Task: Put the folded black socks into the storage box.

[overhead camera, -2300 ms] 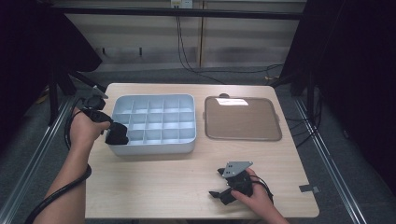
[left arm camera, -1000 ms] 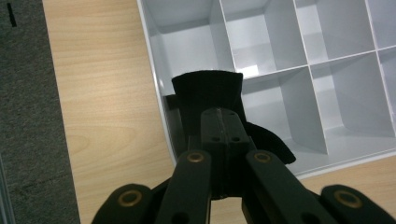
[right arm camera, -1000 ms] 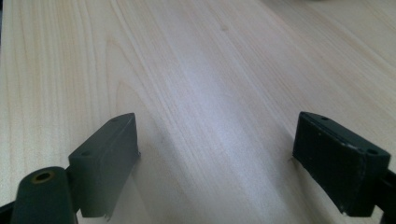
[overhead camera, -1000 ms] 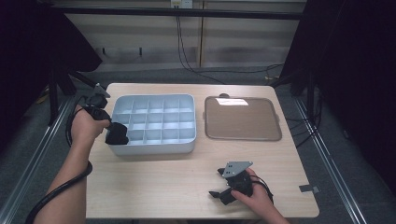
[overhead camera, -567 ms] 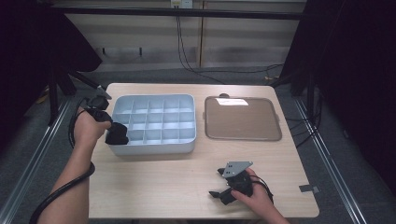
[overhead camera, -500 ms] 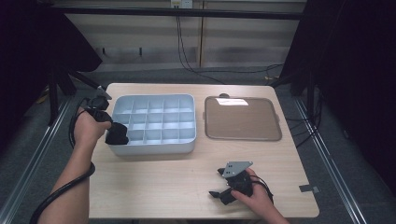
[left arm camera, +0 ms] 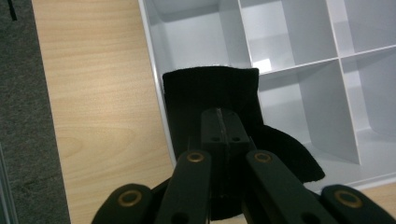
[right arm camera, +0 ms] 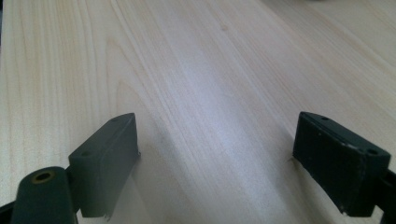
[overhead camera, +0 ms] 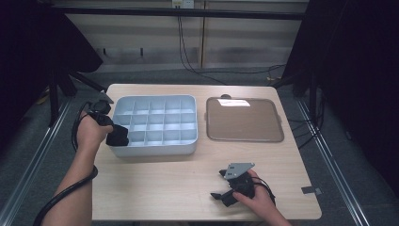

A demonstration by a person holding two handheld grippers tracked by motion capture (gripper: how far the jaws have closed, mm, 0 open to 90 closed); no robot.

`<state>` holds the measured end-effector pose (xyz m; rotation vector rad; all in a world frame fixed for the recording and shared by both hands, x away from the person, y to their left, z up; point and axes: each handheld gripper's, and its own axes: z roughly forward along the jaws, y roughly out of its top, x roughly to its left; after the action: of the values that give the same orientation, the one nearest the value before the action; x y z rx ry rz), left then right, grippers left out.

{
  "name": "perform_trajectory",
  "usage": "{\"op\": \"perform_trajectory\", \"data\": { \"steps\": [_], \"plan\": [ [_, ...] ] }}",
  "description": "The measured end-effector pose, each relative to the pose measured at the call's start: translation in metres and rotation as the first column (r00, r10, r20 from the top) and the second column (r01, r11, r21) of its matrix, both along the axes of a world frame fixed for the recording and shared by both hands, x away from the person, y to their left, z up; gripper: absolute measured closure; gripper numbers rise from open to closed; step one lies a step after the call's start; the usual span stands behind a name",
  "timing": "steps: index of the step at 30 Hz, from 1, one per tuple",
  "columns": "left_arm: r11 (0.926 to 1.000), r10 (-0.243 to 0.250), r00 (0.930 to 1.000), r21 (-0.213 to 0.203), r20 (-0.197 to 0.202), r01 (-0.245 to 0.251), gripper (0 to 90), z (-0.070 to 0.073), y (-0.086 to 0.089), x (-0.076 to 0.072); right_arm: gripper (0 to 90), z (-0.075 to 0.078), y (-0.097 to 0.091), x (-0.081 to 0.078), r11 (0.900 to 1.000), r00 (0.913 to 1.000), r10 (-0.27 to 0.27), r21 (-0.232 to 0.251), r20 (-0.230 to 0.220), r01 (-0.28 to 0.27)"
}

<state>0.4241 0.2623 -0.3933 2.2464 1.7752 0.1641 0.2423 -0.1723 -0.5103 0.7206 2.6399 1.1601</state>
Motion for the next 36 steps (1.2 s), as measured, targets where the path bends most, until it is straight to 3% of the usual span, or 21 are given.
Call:
{"op": "perform_trajectory", "data": {
  "steps": [26, 36],
  "plan": [
    [0.9999, -0.001, 0.9993, -0.017, -0.037, 0.001, 90.0, -0.024, -0.003, 0.002, 13.4, 0.000, 0.000, 0.000, 1.0000, 1.0000, 0.000, 0.000, 0.001, 0.000],
    [0.9996, 0.004, 0.9995, -0.029, -0.032, -0.005, 90.0, -0.035, -0.004, 0.001, 13.3, 0.000, 0.000, 0.000, 1.0000, 1.0000, 0.000, 0.000, 0.001, 0.000]
  ]
}}
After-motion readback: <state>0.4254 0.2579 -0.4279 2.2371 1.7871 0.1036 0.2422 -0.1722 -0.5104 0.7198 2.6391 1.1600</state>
